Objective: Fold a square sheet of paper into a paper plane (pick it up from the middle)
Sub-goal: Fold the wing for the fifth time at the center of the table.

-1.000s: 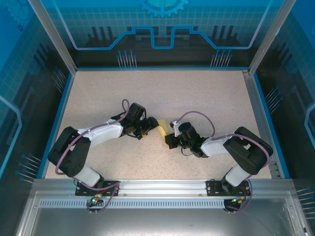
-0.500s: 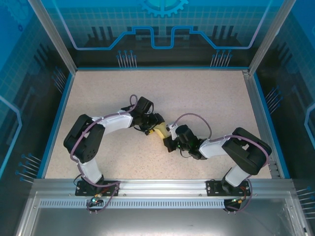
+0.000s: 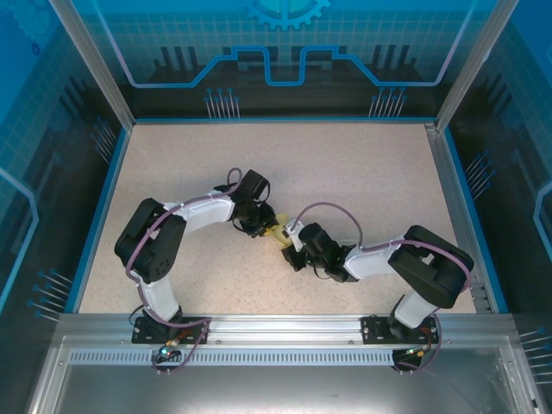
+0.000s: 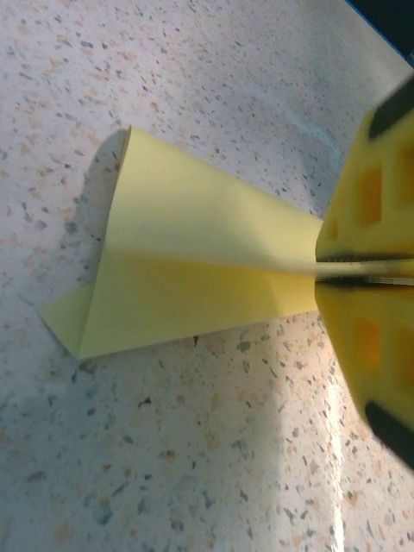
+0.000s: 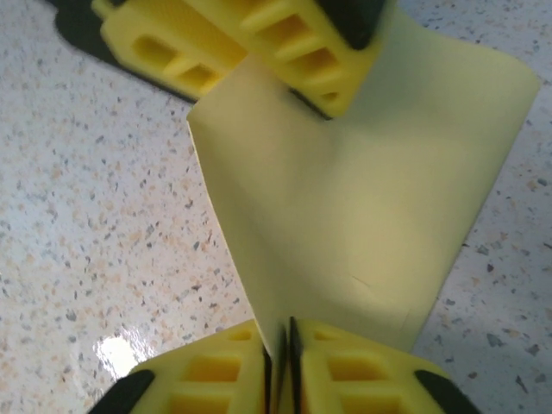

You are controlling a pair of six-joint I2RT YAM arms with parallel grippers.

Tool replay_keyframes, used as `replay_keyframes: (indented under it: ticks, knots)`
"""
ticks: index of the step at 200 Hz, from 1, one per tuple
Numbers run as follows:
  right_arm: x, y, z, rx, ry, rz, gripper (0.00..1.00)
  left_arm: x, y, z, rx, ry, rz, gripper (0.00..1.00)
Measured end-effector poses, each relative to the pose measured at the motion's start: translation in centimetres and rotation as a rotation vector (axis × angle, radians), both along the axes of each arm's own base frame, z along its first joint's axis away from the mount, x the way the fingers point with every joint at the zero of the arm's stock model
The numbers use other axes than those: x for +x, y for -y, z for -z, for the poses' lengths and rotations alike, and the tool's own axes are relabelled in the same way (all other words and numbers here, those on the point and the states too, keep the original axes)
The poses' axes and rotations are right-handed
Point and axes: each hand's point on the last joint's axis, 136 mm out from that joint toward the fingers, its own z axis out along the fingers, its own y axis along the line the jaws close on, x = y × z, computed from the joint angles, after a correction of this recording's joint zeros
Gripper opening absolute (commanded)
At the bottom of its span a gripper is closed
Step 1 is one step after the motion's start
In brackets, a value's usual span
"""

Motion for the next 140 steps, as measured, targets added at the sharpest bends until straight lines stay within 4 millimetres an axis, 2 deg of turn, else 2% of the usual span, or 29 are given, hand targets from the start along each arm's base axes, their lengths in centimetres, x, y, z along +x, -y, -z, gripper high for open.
replay_keyframes:
  ticks: [21, 67, 140]
  knots:
    - [-0.4, -0.2, 0.1, -0.057, 0.020, -0.027, 0.25, -0.2, -0.1, 0.0, 0.006, -0.009, 0.001, 0.03]
    - [-1.2, -1.1, -0.6, -0.209, 0.111, -0.078, 0.26, -0.1, -0.1, -0.2, 0.005, -0.008, 0.001, 0.01]
    - [-0.9, 0.1, 0.1, -0.399, 0.185, -0.043, 0.27, 0.0, -0.1, -0.3, 0.006, -0.010, 0.000, 0.00]
